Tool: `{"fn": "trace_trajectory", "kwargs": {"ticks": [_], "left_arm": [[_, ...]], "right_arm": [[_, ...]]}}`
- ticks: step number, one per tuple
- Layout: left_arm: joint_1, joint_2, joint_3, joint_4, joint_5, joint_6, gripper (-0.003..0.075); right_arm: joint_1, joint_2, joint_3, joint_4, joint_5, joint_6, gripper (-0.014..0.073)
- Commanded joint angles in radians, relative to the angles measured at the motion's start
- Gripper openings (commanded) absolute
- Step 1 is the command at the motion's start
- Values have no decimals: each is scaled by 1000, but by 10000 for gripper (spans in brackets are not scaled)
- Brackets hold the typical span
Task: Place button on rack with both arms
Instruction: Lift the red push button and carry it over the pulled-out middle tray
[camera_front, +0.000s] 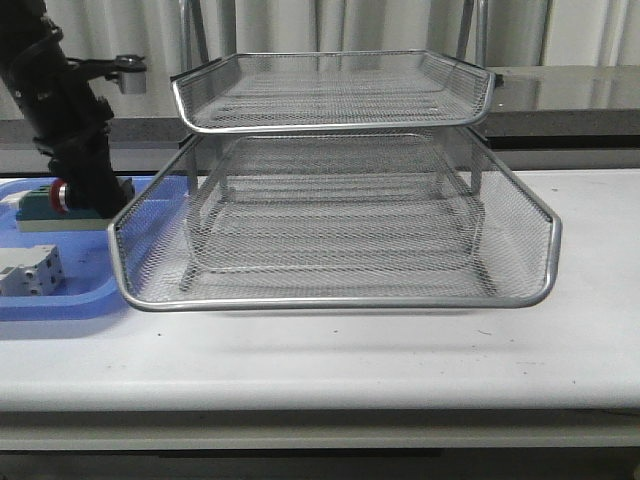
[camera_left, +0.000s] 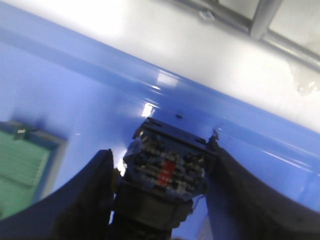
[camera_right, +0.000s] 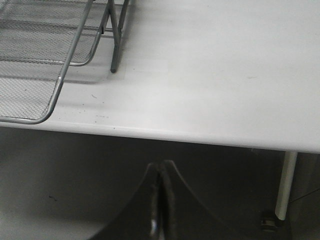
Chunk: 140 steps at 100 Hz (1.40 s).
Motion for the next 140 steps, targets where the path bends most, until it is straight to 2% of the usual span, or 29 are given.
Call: {"fn": "trace_trajectory", "kwargs": {"ticks": [1,38,76,106,140], "left_arm": [[1,-78,-70,-9,65,-93,59],[14,-244,-57,21,65,-160,61],[-64,-507,153,21,65,-200,61],[-247,-648,279,19,65,-293,61],[-529,-603,285,-11,54,-315,61]], "right_arm": [[-4,10,-32,-10,-62,-3,-70],[-4,10,-32,-10,-63,-3,-70],[-4,10,-32,-10,-63,-3,-70],[-4,10,-32,-10,-63,-3,-70],[-4,10,-32,-10,-63,-3,-70]]}}
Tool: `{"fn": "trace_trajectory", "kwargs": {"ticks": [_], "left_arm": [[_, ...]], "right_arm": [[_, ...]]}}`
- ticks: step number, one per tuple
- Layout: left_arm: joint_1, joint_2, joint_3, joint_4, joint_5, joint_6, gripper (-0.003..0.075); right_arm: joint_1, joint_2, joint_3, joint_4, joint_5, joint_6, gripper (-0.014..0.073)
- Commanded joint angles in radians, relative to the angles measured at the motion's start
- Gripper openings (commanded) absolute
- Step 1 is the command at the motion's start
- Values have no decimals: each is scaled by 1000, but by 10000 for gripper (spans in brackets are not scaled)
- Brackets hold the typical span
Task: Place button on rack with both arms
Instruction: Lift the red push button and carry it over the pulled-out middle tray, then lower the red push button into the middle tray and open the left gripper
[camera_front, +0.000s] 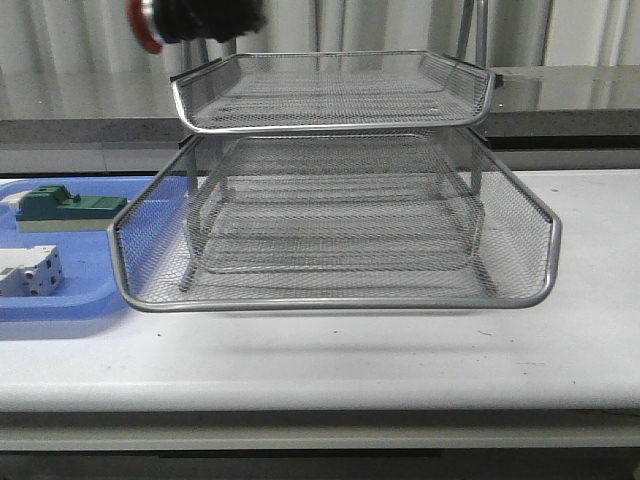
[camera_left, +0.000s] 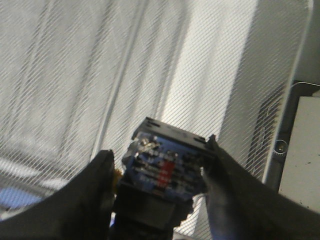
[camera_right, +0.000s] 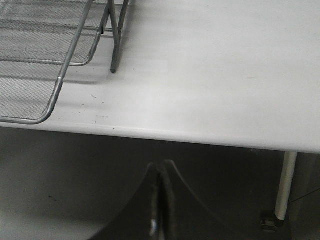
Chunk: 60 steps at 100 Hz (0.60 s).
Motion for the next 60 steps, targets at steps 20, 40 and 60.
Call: {"fn": "trace_trajectory", "kwargs": {"ticks": [20,40,60], "left_arm": [[-142,75,-22,-35,-51,-14,61],[-155,159,-22,-35,-150,-14,66],[-155,203,-24,-28,-198,-16,118]], "right_arm": [[-4,10,-32,-10,-63,-3,-70],[-4,10,-32,-10,-63,-3,-70],[-4,10,-32,-10,-63,-3,-70]]}}
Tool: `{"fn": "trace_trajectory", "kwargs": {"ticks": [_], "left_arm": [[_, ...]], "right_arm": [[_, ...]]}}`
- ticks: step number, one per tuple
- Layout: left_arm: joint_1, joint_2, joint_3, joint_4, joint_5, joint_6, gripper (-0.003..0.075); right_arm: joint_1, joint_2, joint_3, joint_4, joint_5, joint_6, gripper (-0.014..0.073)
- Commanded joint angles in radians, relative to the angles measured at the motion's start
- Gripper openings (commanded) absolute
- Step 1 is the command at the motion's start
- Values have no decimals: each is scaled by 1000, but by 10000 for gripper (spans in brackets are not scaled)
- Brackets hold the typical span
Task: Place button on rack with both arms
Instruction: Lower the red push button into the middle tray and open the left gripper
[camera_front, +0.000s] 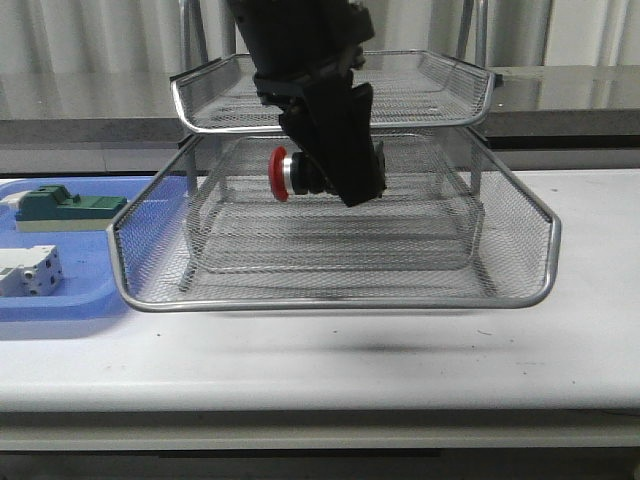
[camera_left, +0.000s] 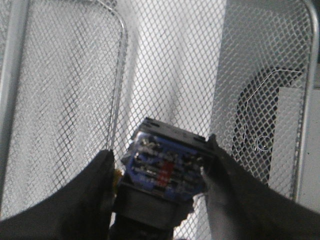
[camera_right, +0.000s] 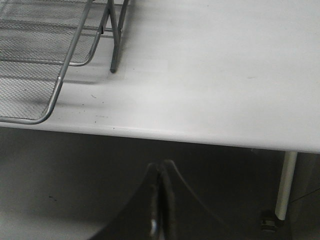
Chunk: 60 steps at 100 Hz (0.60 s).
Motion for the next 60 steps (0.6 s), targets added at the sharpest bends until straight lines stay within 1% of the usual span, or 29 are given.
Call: {"fn": "trace_trajectory", "kwargs": {"ticks": [1,2,3,7,9,15,16,17,20,27,34,50,60], "left_arm": [[-8,-42,-24,-23,-44,-14,118],[-8,-40,-24,-23,-44,-14,139],[-8,-40,-24,-23,-44,-14,139],[-8,-38,-24,-23,-42,-14,193],[-8,-36,-24,-23,-42,-14,236],[-8,-36,-24,-23,-40,-14,317],[-8,-36,-24,-23,-40,-14,351],[-8,-36,-24,-23,-40,-14,351],[-8,-36,-24,-23,-40,-16,403],[-8,-36,-24,-23,-40,-16,472],[-8,-36,-24,-23,-40,-16,496],[-8,-36,-24,-23,-33,-16,496],[-8,-40,-44,-23,16,-51,496]], "right_arm": [[-4,10,-32,-10,-63,-3,-70],[-4,10,-32,-10,-63,-3,-70],[-4,10,-32,-10,-63,-3,-70],[-4,10,-32,-10,-63,-3,-70],[-4,10,-32,-10,-63,-3,-70],[-4,10,-32,-10,-63,-3,-70],[-4,10,-32,-10,-63,-3,-70],[-4,10,-32,-10,-63,-3,-70],[-4,10,-32,-10,-63,-3,-70],[-4,10,-32,-10,-63,-3,-70],[-4,10,-32,-10,-63,-3,-70],[-4,10,-32,-10,-63,-3,-70],[-4,10,-32,-10,-63,-3,-70]]}}
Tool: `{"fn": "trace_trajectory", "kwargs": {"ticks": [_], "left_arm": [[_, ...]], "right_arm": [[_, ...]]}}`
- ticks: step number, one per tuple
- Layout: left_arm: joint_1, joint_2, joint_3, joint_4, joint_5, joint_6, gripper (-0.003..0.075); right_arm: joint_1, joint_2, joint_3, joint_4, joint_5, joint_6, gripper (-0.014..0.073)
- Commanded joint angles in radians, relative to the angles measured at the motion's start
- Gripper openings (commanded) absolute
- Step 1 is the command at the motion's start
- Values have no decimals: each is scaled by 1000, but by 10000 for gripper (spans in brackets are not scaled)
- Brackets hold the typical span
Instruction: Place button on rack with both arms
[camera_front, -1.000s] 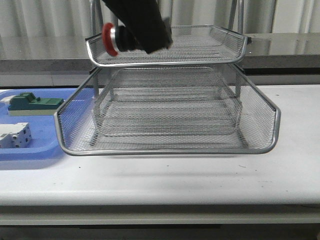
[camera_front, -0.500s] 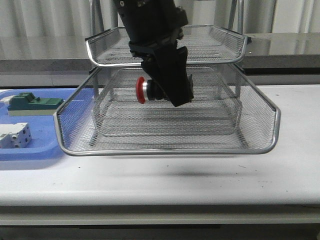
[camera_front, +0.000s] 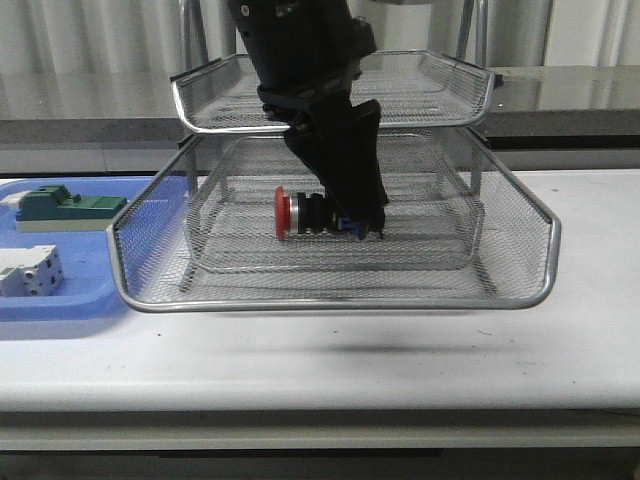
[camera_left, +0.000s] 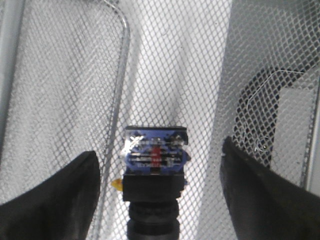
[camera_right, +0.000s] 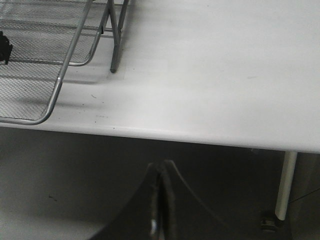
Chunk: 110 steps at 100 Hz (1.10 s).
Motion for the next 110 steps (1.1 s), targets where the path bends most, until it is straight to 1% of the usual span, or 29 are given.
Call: {"fn": "trace_trajectory", "kwargs": {"ticks": [1,21,34,44,55,69,82,93,102,110], "left_arm": [[-8,-56,-46,-25,24,-51,496],[-4,-71,-148,-18,159,-157,494],[9,-121,-163,16,175,-174,494],[44,-168,-163,71,177,-213,492],[120,-223,-163,116,179,-266,491],[236,-294,-163,114,182,-304,488],[346,-359,-163,105,182,-332,447],[419,-408,-159,83,182,-355,441],[463,-457,-126,81,170,-357,441],[500,-505,-65,81,140,-357,441]], "right_arm": [[-4,10,-32,-10,-63,-3,-70],[-4,10,-32,-10,-63,-3,-70],[-4,10,-32,-10,-63,-3,-70],[-4,10,-32,-10,-63,-3,-70],[-4,10,-32,-10,-63,-3,-70],[-4,10,-32,-10,-63,-3,-70],[-4,10,-32,-10,-63,-3,-70],[-4,10,-32,-10,-63,-3,-70],[-4,10,-32,-10,-63,-3,-70],[-4,10,-32,-10,-63,-3,-70]]}}
